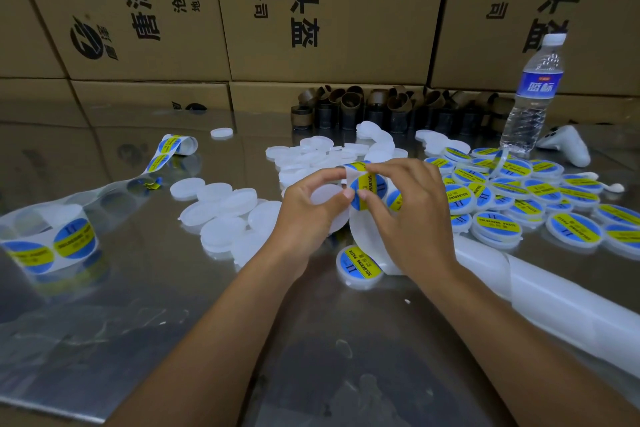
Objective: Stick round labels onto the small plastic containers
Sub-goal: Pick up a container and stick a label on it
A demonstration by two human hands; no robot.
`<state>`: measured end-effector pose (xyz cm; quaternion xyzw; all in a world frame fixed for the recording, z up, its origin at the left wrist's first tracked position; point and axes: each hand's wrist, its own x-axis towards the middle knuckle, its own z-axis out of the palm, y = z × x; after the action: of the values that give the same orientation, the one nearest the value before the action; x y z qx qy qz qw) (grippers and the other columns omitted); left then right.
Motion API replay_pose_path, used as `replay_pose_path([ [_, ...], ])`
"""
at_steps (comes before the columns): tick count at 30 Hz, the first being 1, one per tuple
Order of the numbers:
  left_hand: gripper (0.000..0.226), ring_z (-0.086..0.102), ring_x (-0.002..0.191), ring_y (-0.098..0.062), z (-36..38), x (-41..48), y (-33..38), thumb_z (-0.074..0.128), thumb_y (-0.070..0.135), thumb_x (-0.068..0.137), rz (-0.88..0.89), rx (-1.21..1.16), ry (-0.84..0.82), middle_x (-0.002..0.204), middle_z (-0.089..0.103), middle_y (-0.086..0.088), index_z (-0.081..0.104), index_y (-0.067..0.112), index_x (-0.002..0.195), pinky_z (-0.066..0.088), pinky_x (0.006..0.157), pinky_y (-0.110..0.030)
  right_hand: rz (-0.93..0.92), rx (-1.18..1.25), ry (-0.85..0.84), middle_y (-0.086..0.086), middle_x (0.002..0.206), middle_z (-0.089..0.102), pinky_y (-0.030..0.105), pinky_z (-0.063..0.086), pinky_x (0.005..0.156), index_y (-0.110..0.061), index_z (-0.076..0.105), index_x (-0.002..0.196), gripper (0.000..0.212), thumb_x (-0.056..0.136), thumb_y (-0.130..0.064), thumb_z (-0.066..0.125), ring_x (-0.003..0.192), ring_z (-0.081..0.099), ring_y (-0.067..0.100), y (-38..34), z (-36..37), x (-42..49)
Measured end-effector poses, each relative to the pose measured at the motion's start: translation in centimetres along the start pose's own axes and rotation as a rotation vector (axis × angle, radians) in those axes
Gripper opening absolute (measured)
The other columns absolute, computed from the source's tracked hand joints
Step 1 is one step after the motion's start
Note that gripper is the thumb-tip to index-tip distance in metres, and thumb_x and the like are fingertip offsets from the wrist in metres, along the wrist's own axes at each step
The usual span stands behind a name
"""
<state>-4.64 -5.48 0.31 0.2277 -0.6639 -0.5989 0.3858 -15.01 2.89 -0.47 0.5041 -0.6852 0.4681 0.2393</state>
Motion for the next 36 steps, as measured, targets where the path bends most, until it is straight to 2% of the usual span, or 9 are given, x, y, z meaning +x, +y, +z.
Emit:
replay_pose_path([
  [4, 0.023, 0.057, 0.089, -0.02, 0.0, 0.0, 0.0, 0.062, 0.012, 0.09, 0.01, 0.002, -0.008, 0.093, 0.063, 0.005, 0.066, 0.035, 0.091, 0.051, 0.067, -0.034, -0.014, -0.003, 0.01, 0.005, 0.099, 0.066, 0.023, 0.029, 0.091, -0.01, 0.068, 0.103, 0.024, 0.08, -0.016, 0.071, 0.101, 0.054, 0.03, 0.1, 0.0, 0.0],
  [9, 0.014, 0.058, 0.082, -0.017, 0.0, 0.1, -0.1, 0.063, 0.017, 0.09, 0.016, 0.007, 0.003, 0.093, 0.064, 0.004, 0.067, 0.031, 0.091, 0.051, 0.058, -0.027, -0.018, -0.037, 0.052, 0.002, 0.091, 0.068, 0.027, 0.031, 0.085, -0.011, 0.069, 0.095, 0.022, 0.076, -0.022, 0.071, 0.093, 0.059, 0.029, 0.0, -0.1, 0.0],
  [15, 0.017, 0.057, 0.061, 0.002, 0.0, 0.3, -0.4, 0.064, 0.032, 0.088, -0.033, -0.004, 0.053, 0.066, 0.064, 0.024, 0.067, 0.03, 0.071, 0.049, 0.053, -0.022, -0.025, -0.052, 0.045, 0.001, 0.09, 0.07, 0.042, 0.036, 0.094, -0.013, 0.07, 0.089, 0.015, 0.074, -0.016, 0.073, 0.096, 0.061, 0.027, 0.0, 0.0, -0.1],
  [19, 0.02, 0.058, 0.068, -0.003, 0.0, 0.7, -0.8, 0.066, 0.032, 0.087, -0.07, -0.022, 0.11, 0.064, 0.065, 0.025, 0.067, 0.03, 0.067, 0.05, 0.06, -0.022, -0.04, -0.047, 0.019, -0.001, 0.086, 0.069, 0.029, 0.029, 0.091, -0.014, 0.068, 0.082, 0.008, 0.075, -0.01, 0.068, 0.093, 0.06, 0.026, 0.0, 0.0, -0.1],
  [22, 0.019, 0.058, 0.071, -0.004, -0.1, 0.9, -0.8, 0.066, 0.031, 0.087, -0.092, -0.051, 0.169, 0.073, 0.066, 0.02, 0.067, 0.029, 0.068, 0.049, 0.051, -0.016, -0.035, -0.034, 0.034, -0.001, 0.084, 0.066, 0.028, 0.031, 0.085, -0.014, 0.068, 0.078, 0.011, 0.074, -0.004, 0.065, 0.088, 0.058, 0.025, -0.2, 0.0, 0.0],
  [25, 0.014, 0.059, 0.083, -0.01, -0.1, 1.1, -1.0, 0.066, 0.031, 0.087, -0.116, -0.075, 0.213, 0.093, 0.065, 0.013, 0.067, 0.028, 0.074, 0.051, 0.066, -0.024, -0.008, 0.001, 0.049, 0.0, 0.083, 0.064, 0.031, 0.034, 0.085, -0.013, 0.065, 0.073, 0.01, 0.072, -0.004, 0.06, 0.086, 0.056, 0.025, -0.5, 0.0, -0.1],
  [28, 0.011, 0.061, 0.091, -0.017, -0.2, 1.3, -1.1, 0.067, 0.03, 0.087, -0.143, -0.119, 0.219, 0.095, 0.067, 0.008, 0.067, 0.026, 0.076, 0.052, 0.082, -0.035, 0.068, 0.115, 0.068, -0.004, 0.077, 0.059, 0.037, 0.039, 0.082, -0.013, 0.061, 0.068, 0.011, 0.069, -0.002, 0.058, 0.083, 0.053, 0.024, -0.8, 0.0, 0.1],
  [33, 0.013, 0.059, 0.078, -0.004, -0.3, 1.4, -1.2, 0.068, 0.033, 0.086, -0.12, -0.133, 0.229, 0.085, 0.066, 0.018, 0.067, 0.027, 0.074, 0.049, 0.065, -0.022, 0.269, 0.325, 0.121, -0.005, 0.07, 0.058, 0.017, 0.038, 0.072, -0.012, 0.058, 0.067, 0.016, 0.078, 0.0, 0.057, 0.077, 0.052, 0.014, -1.1, -0.5, 0.6],
  [36, 0.014, 0.062, 0.084, -0.01, -0.4, 1.4, -1.3, 0.069, 0.032, 0.085, -0.125, -0.161, 0.255, 0.092, 0.068, 0.011, 0.067, 0.027, 0.072, 0.052, 0.077, -0.027, 0.374, 0.476, 0.189, -0.012, 0.065, 0.055, 0.011, 0.036, 0.069, -0.021, 0.053, 0.064, 0.027, 0.079, 0.002, 0.055, 0.068, 0.049, 0.002, -1.4, -1.1, 1.0],
])
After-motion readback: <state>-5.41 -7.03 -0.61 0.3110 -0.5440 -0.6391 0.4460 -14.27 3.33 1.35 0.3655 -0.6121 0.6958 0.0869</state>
